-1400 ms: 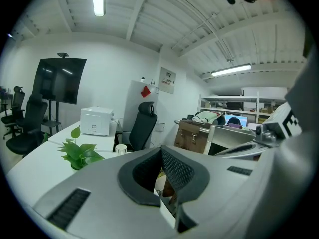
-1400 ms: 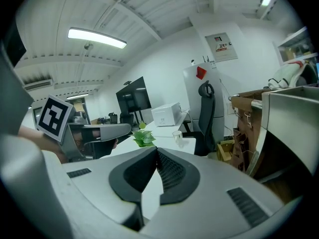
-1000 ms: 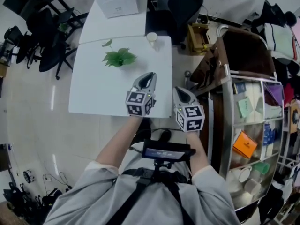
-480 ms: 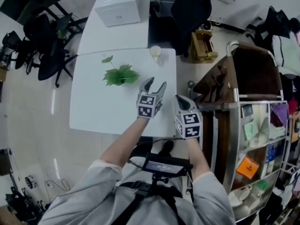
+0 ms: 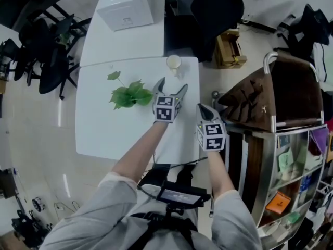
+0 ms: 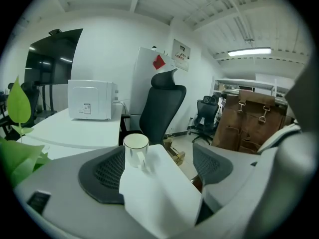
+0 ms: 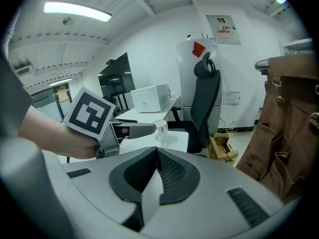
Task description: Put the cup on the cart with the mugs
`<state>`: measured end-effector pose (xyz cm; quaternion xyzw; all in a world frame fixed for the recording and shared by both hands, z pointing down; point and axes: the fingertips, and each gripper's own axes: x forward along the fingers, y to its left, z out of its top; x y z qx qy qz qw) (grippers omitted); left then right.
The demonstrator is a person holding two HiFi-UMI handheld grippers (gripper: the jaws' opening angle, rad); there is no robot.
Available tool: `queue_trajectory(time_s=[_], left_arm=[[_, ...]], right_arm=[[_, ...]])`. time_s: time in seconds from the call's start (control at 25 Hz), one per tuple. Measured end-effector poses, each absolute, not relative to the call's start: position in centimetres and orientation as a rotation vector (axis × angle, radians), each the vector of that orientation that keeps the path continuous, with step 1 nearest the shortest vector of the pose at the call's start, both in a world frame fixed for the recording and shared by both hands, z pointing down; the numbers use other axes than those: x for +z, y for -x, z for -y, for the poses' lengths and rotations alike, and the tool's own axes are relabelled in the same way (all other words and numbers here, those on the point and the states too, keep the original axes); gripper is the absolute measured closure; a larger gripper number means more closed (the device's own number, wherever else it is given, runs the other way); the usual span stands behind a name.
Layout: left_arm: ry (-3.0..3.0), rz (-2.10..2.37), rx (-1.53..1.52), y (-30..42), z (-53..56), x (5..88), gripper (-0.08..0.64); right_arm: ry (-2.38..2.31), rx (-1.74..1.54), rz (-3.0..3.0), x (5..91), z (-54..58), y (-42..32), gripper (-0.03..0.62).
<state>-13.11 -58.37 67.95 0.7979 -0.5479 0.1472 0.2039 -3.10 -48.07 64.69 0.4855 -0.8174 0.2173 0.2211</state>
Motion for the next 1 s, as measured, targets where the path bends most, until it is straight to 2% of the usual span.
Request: queue_trajectory(time_s=[0.36,0.52,0.56,1.0], left_arm=[[-2.177,1.593,0.402,14.2,65.1,71.3,0.093],[-2.183,1.585,0.417,14.1,66.9,73.5,0.091],[-2.183,1.585,0.424,14.2,67.3,74.2,0.064],[-2.177,1.617,0.442,14.7,70.9,76.7,0.062]], right_arm=[[-1.505,0.671,2.204,68.1,53.5,1.9,0.591],[-1.522,0.720,2.207,69.6,54.7,2.7,0.591],[-1.528,0.728,2.209,69.8,54.9,2.9,0.591],[-1.542,0.751,2.215,71.2,56.5,3.8,0.591]])
